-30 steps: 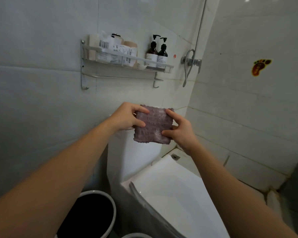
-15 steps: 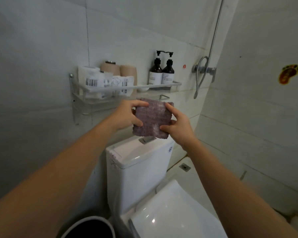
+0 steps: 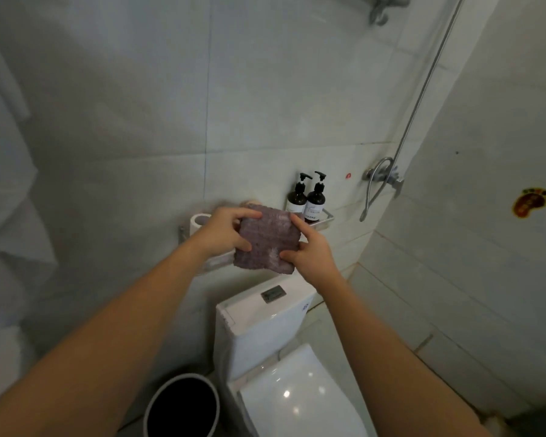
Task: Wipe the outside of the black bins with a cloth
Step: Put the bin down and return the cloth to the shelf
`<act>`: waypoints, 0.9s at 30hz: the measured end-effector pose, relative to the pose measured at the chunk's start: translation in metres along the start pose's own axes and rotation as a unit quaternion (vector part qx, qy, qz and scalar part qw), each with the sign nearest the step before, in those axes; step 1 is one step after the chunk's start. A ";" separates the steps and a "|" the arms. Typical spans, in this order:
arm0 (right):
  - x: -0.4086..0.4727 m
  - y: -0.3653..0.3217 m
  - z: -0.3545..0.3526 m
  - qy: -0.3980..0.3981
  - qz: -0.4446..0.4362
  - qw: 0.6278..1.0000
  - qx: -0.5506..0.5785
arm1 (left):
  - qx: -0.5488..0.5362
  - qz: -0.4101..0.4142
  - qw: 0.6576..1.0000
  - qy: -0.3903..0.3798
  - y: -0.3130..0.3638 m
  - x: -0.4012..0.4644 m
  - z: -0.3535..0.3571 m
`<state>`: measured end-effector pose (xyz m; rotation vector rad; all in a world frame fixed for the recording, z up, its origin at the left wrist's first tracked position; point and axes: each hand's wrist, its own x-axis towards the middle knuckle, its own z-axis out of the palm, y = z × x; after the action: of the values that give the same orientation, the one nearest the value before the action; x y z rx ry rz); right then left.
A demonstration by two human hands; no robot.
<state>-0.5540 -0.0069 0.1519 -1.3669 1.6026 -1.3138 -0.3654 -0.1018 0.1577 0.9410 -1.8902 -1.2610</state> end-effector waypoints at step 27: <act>0.003 -0.086 0.169 -0.182 0.023 0.981 -0.057 | 0.017 -0.174 0.975 0.134 0.003 -0.121 -0.164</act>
<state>-0.3730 -0.0524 0.1849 -1.5286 1.4625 -0.8909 -0.1664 -0.0740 0.1947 1.4305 -1.5848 -1.2245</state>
